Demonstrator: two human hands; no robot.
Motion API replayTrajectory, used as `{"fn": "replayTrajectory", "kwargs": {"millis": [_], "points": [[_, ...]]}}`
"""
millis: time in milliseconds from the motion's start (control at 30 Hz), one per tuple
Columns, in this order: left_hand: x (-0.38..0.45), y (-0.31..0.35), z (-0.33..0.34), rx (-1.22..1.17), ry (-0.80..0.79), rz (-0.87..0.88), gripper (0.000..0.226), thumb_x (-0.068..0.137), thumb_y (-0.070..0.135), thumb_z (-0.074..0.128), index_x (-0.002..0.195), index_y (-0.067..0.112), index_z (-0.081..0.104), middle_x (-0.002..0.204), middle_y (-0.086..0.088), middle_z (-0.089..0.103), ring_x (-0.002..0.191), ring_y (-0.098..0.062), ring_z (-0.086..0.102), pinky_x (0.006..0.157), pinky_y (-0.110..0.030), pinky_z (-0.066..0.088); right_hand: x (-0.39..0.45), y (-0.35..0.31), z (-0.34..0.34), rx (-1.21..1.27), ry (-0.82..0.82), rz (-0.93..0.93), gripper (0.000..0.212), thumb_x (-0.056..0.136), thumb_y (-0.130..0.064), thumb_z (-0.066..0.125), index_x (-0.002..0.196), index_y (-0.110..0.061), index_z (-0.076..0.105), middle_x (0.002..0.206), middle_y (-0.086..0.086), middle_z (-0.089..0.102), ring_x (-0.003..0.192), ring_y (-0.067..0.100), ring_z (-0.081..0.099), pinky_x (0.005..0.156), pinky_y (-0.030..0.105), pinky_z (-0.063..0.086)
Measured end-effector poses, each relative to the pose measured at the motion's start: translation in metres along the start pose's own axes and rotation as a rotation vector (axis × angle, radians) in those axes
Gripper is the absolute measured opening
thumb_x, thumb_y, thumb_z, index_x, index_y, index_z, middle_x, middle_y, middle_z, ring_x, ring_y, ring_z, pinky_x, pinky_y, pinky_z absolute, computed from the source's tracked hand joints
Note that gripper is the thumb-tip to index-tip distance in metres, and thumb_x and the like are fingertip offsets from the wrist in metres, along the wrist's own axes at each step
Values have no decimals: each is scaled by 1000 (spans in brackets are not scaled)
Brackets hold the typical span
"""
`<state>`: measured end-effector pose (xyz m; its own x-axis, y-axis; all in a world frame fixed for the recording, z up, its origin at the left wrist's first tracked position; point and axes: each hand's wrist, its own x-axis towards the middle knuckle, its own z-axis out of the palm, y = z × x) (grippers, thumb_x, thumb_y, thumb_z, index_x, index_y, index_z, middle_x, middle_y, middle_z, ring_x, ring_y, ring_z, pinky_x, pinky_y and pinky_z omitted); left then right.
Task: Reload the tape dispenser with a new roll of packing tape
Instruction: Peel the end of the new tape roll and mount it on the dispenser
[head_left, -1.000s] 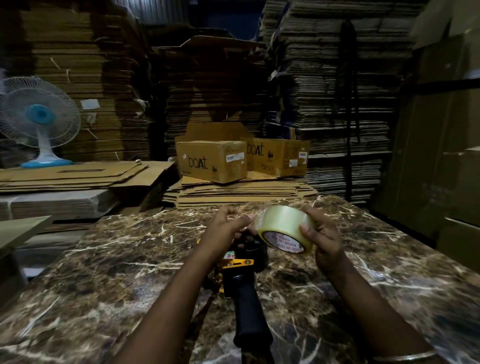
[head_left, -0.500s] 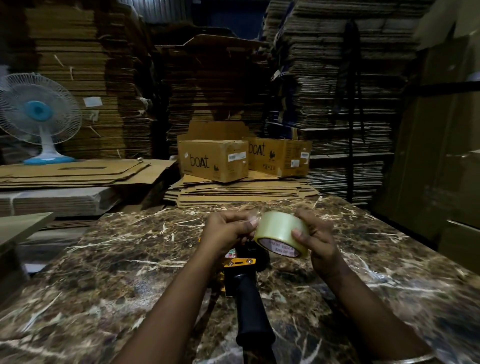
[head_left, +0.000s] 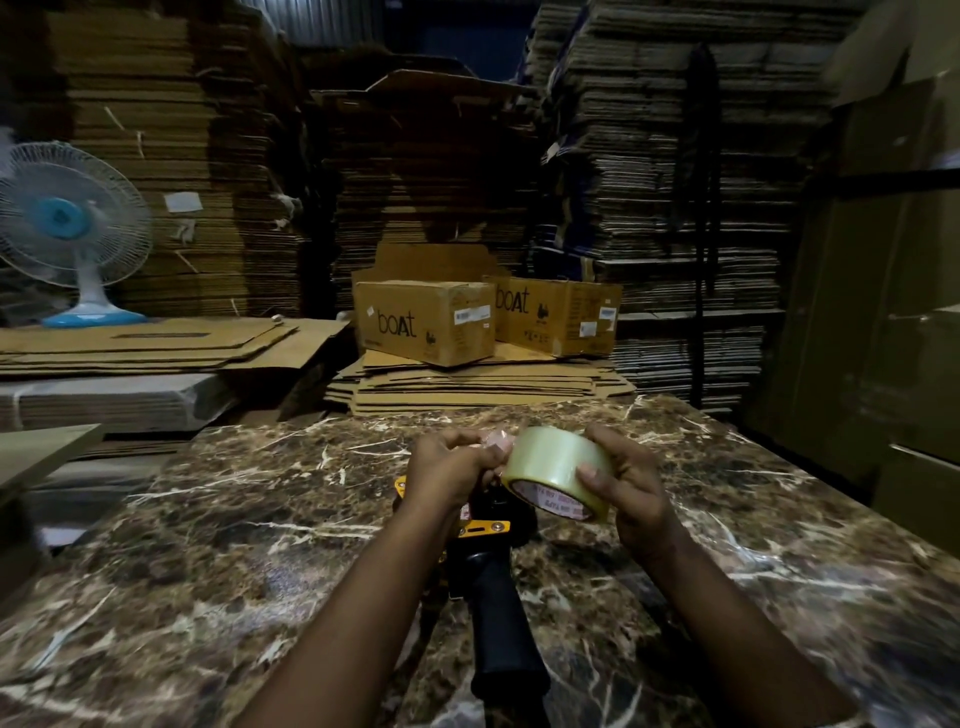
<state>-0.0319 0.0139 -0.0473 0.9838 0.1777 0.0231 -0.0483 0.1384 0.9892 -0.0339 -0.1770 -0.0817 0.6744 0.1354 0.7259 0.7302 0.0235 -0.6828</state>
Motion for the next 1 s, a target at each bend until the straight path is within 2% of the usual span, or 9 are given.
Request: {"fn": "replayTrajectory", "kwargs": {"millis": [100,233,333,500,633,733,900,967,1000], "points": [[-2,0,1,-55,42,18,17,75,-9,76,89,-1,68,68,-12,74,66,-27,70,66,-34,59,0,0,2,38,18,17,28,74,-32,65,74,-6,55,71,-9,47,65,11,45,55,21,34],[-5,0,1,-60,114,54,19,73,-8,78,83,4,67,71,-15,73,62,-25,69,64,-32,58,0,4,6,120,25,59,5,72,-26,69,74,-22,65,70,-14,51,64,7,48,54,18,35],[-3,1,0,-32,164,84,21,70,-6,80,76,9,68,73,-16,75,64,-27,72,69,-37,60,0,9,6,127,51,80,23,69,-34,72,76,-14,62,77,-4,52,69,14,50,57,21,38],[-6,7,-8,-33,185,151,16,71,-7,79,83,-1,71,76,-17,75,59,-20,72,57,-26,55,1,13,2,35,15,76,33,73,-41,75,75,-11,63,73,6,50,67,22,50,56,31,34],[-8,5,-9,-51,216,147,11,70,-10,76,76,-1,72,74,-17,76,69,-29,76,63,-33,59,2,11,1,-179,4,25,66,63,-75,73,84,-14,65,77,1,54,69,17,52,57,29,35],[-8,10,-11,-98,260,177,9,69,-11,75,75,-6,73,71,-17,76,64,-26,75,56,-26,56,4,2,0,-434,-42,-29,81,54,-76,74,92,-6,67,80,2,61,69,19,57,56,24,37],[-10,13,-18,-135,262,193,12,69,-8,78,79,-9,72,76,-20,76,58,-20,72,53,-24,55,4,-5,4,-490,-16,18,55,55,-56,81,90,-20,59,78,-4,62,67,16,61,52,25,44],[-10,13,-21,-165,256,167,23,70,-9,77,90,-12,69,81,-22,76,59,-19,72,51,-22,54,4,-6,5,-390,12,37,52,59,-55,77,94,-22,59,85,-4,64,75,15,65,57,31,49],[-9,14,-22,-191,248,151,34,70,-10,76,101,-12,64,84,-24,76,62,-23,74,50,-23,54,5,-7,5,-340,40,38,52,60,-54,77,98,-23,60,90,-6,65,80,9,66,59,29,50]]}}
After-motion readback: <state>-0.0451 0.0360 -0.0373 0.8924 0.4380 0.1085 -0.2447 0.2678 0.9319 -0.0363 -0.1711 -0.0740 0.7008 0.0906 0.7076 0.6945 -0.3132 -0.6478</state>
